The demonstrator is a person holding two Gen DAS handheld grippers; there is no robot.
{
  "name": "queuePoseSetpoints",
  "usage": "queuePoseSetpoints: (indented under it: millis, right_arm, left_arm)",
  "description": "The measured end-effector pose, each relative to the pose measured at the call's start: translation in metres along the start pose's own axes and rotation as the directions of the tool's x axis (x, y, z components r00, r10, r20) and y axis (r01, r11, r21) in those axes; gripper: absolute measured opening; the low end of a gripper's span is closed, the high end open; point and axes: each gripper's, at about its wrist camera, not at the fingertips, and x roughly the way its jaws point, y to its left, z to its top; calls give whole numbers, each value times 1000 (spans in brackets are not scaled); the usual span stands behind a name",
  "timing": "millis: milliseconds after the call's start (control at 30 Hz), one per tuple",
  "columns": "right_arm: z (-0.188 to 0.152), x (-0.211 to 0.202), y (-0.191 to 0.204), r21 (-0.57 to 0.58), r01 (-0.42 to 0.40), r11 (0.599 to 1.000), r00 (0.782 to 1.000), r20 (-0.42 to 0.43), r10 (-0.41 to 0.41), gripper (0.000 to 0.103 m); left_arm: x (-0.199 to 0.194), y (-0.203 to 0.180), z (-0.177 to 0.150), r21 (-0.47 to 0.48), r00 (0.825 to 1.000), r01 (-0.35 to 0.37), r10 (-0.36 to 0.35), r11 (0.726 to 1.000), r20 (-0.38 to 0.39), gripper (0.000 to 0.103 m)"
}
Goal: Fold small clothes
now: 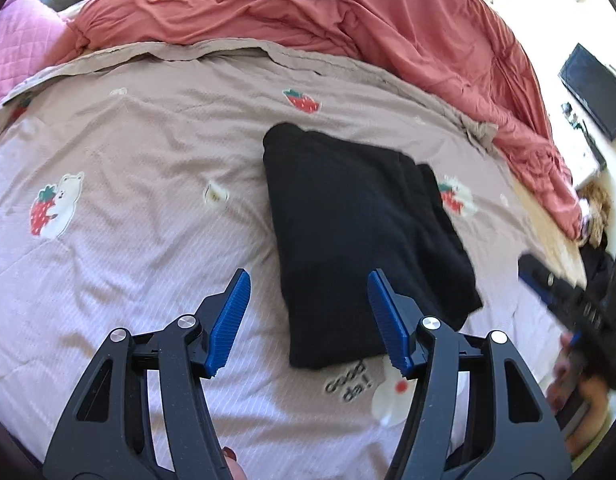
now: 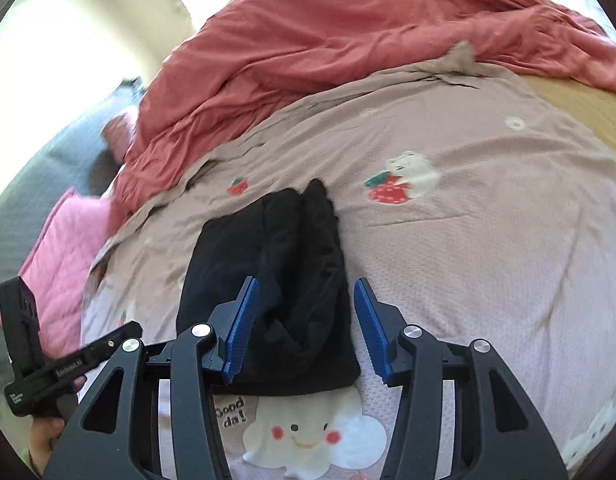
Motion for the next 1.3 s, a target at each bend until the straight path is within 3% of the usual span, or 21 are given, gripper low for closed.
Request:
queuePoseSetpoints:
  millis: [333,533,733,1100,1300]
  right_arm:
    - [6,8,31,-162,-96,982,995,-37,91,49]
    - [3,38,50,-282,-74,957,989,-144,34,49]
    - [2,61,40,-344,-39,938,978,-204,-34,49]
    - [-7,67,45,-348,-119,930,966,-256,28,47]
    - [-14,78,47,-368,-96,925,954,-301,-21,47]
  left_arm:
    - [13,-25,-41,192,997,-8,23,981,-76,46]
    - [17,-39,-54,334,994,-69,92,940,-53,46]
    - [24,-40,-64,417,987,-124,155,900,-40,46]
    - [47,-52,-59,465,980,-170,200,869,-15,52]
    - [53,-53,-52,439,985,-139,168,888,-28,51]
